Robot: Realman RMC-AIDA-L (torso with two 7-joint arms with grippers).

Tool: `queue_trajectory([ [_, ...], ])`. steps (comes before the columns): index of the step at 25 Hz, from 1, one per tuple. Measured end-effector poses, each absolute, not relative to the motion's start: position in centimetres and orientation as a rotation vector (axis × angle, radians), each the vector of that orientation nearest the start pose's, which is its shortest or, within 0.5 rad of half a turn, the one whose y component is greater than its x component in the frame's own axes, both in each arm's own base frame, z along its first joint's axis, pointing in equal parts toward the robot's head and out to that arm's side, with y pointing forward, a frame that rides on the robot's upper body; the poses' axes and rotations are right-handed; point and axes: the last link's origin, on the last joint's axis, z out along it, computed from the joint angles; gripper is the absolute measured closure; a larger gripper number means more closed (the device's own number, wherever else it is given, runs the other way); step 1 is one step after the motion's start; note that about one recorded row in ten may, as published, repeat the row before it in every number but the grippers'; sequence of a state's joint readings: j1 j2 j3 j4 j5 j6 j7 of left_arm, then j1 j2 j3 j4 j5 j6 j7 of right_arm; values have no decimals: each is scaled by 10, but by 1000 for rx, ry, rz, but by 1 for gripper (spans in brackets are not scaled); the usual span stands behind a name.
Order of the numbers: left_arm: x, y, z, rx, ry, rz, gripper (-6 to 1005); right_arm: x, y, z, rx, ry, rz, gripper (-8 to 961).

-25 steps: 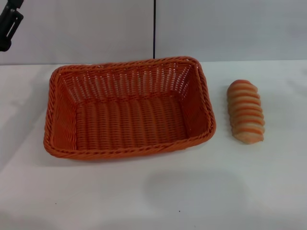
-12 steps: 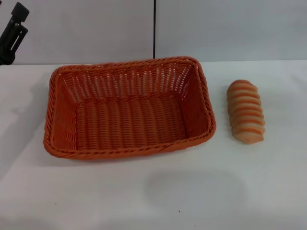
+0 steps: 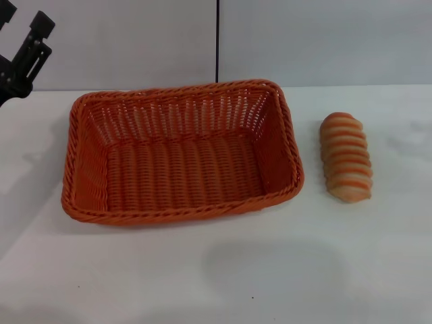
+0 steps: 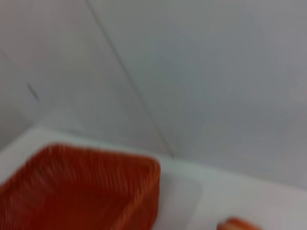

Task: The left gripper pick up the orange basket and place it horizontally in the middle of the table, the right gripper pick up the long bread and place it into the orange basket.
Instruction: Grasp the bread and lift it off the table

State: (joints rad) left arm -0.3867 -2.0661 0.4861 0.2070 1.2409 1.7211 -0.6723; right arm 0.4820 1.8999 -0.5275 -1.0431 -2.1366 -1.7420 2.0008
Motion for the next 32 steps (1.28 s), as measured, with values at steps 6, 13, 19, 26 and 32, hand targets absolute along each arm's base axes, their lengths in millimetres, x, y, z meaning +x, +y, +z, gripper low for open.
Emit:
queue_trajectory([
  [6,-295,290,41,-1800,-297,-1243,324,281,345,117,-2588,1115,238,136],
  [13,-293,289,35,-1853,-297,-1240,325,276,365,77,-2642,1145,84,137],
  [19,-297,284,33,-1862,-313,-1228,324,275,376,55,-2653,1140,13,138],
  [26,-299,282,33,-1861,-324,-1227,325,274,383,49,-2637,1138,-35,139],
  [32,-299,282,32,-1861,-327,-1228,325,272,387,45,-2634,1136,-40,140],
])
